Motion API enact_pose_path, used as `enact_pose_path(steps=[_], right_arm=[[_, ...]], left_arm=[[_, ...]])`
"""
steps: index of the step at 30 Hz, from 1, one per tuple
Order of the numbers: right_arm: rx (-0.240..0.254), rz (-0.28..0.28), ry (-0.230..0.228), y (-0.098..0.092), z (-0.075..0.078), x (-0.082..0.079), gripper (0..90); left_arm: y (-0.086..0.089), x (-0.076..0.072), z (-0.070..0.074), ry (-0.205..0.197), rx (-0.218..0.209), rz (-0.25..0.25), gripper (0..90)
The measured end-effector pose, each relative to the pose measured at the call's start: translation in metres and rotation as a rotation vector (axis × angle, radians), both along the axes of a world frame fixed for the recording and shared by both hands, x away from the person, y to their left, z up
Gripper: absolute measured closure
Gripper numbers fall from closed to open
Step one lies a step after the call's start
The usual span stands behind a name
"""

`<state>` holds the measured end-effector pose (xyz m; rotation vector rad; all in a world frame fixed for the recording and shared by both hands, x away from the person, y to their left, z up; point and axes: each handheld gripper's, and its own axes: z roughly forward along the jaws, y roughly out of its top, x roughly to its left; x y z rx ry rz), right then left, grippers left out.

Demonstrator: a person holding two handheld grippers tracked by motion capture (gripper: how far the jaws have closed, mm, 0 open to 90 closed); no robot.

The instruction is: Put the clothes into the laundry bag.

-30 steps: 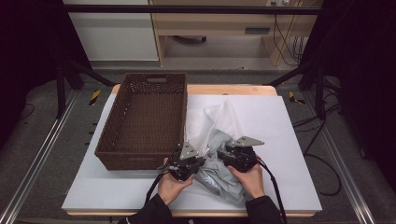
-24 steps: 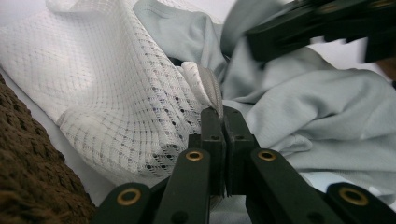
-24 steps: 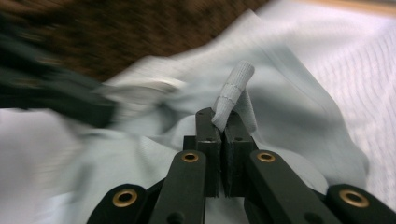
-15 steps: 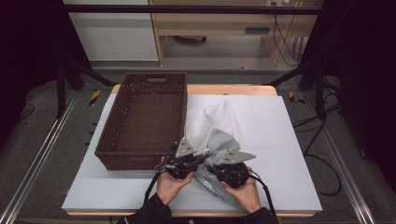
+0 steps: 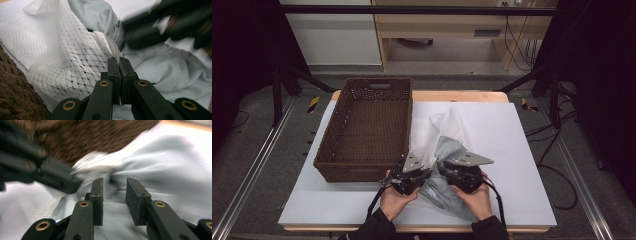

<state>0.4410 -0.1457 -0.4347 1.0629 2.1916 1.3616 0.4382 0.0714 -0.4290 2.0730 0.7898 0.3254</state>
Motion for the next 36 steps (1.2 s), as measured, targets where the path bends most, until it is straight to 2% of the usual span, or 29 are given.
enact_pose_path(steps=[2,4,6,8,11,13,15,20,21,23,25,28,30,31,33,36], right_arm=[[0.001,-0.081,-0.052,-0.018,0.011,-0.001,61.2],[-0.007,-0.180,-0.081,-0.031,0.014,0.001,52.3],[-0.018,-0.223,-0.070,-0.038,0.007,0.009,43.7],[-0.012,-0.232,-0.019,-0.040,-0.005,0.019,38.6],[-0.023,-0.205,0.052,-0.032,-0.022,0.034,37.4],[-0.023,-0.181,0.074,-0.026,-0.030,0.041,40.6],[-0.012,-0.164,0.108,-0.022,-0.036,0.045,48.4],[-0.011,-0.104,0.122,-0.018,-0.040,0.045,80.9],[-0.014,-0.099,0.134,-0.016,-0.041,0.044,84.4],[-0.030,-0.094,0.128,-0.016,-0.041,0.044,86.7],[-0.015,-0.089,0.124,-0.020,-0.036,0.042,87.3],[0.037,-0.063,0.084,-0.026,-0.025,0.034,87.5],[0.085,-0.025,0.074,-0.029,-0.017,0.027,87.6],[0.093,-0.005,0.072,-0.028,-0.015,0.024,87.6],[0.076,0.052,0.073,-0.023,-0.012,0.016,87.5],[0.013,0.119,0.064,-0.009,-0.013,0.003,87.5]], left_arm=[[-0.001,0.000,-0.002,0.000,0.008,0.003,88.2],[-0.001,0.001,-0.003,-0.003,0.017,0.002,88.1],[-0.002,0.001,-0.003,-0.006,0.022,0.003,88.1],[-0.002,0.001,-0.004,-0.007,0.026,0.001,88.1],[-0.003,0.000,-0.004,-0.014,0.036,0.001,88.1],[-0.003,0.001,-0.005,-0.014,0.039,0.001,88.1],[-0.003,0.001,-0.006,-0.011,0.041,0.002,88.1],[-0.003,0.003,-0.008,-0.004,0.041,0.006,88.1],[-0.003,0.003,-0.008,-0.004,0.041,0.006,88.1],[-0.003,0.003,-0.008,-0.003,0.039,0.006,88.1],[-0.002,0.003,-0.007,-0.003,0.037,0.007,88.1],[0.000,0.004,-0.007,0.004,0.026,0.010,88.1],[0.001,0.005,-0.006,0.007,0.023,0.010,88.1],[0.001,0.005,-0.006,0.008,0.020,0.012,88.1],[0.002,0.005,-0.004,0.006,0.015,0.015,88.1],[0.004,0.004,-0.001,0.004,0.003,0.019,88.1]])
